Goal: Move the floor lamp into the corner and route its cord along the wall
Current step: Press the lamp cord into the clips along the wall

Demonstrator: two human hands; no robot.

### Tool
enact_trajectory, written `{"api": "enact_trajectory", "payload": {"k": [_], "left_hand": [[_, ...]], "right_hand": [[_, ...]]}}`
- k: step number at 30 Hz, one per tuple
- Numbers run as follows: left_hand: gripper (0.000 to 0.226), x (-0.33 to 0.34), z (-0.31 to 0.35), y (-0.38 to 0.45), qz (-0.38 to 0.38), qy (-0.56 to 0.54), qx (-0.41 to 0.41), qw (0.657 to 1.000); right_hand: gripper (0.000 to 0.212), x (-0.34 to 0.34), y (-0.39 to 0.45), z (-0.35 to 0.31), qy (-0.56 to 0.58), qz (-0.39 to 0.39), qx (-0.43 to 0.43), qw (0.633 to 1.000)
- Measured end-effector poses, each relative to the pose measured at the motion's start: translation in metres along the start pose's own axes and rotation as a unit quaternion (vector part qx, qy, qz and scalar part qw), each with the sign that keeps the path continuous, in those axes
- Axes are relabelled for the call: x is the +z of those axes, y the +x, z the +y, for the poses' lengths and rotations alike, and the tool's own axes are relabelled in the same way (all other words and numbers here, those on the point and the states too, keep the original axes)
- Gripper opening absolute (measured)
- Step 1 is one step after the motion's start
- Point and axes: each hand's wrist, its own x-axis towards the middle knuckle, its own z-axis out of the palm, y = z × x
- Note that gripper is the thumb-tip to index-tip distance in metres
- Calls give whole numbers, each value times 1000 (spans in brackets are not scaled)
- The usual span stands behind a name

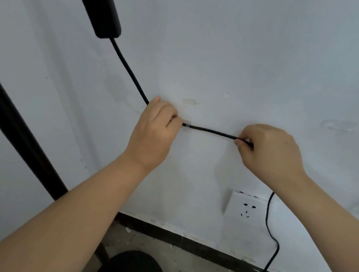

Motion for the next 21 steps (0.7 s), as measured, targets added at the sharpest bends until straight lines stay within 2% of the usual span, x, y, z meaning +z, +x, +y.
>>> {"api": "enact_trajectory", "payload": {"k": [5, 8, 10, 15, 17, 21], "left_hand": [[31, 2, 4, -10, 7, 24, -2, 1000], [31, 0, 11, -13, -24, 4, 17, 1000], [27, -2, 17, -9, -43, -14, 31, 999], [17, -2, 42, 3, -93, -58, 91, 990], [14, 2, 54, 9, -107, -73, 110, 986], [10, 12, 83, 15, -125, -134, 151, 971]], "right_hand": [[17, 11, -11, 5, 14, -28, 23, 999], [18, 18, -27, 10, 82, -43, 34, 995], [17, 22, -38, 18, 134, -83, 36, 987], [31, 14, -61, 48, 257, -222, 133, 931], [38, 4, -69, 61, 269, -275, 149, 911], [26, -28, -82, 84, 256, -305, 187, 898]]}}
